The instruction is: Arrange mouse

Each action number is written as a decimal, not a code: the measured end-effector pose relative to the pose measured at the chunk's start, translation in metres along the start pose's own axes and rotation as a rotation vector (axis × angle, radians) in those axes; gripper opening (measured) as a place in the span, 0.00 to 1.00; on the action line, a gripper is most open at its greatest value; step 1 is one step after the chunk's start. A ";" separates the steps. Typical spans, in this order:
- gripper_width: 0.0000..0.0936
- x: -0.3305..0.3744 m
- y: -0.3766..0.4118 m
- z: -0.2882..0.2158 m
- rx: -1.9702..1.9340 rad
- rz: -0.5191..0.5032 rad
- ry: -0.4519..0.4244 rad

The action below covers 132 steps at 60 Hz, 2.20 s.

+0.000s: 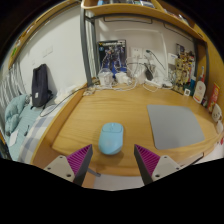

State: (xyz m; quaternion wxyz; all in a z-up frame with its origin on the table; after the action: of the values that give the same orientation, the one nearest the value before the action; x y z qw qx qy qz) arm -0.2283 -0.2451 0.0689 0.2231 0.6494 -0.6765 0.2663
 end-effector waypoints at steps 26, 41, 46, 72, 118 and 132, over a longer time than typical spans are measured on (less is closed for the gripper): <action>0.61 -0.065 0.030 -0.022 -0.005 0.096 -0.012; 0.40 -0.066 0.029 -0.023 -0.011 0.107 -0.034; 0.35 -0.065 0.031 -0.026 0.005 0.092 -0.017; 0.35 0.027 -0.080 -0.188 -0.010 0.016 -0.325; 0.39 -0.129 -0.232 -0.071 -0.040 0.142 0.020; 0.55 -0.132 -0.233 -0.063 -0.053 0.135 0.023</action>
State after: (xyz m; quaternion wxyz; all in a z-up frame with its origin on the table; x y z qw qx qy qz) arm 0.0084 -0.1076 0.0473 0.2295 0.5930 -0.7230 0.2701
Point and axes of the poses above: the point between the fingertips, and its own axes, seen from behind it with the camera up: y to the left, z down, x backward, against the way the camera looks, the point moved 9 cm from there along x, backward, against the way the camera looks, and after that the axes turned 12 degrees about z, right-handed, at the moved point
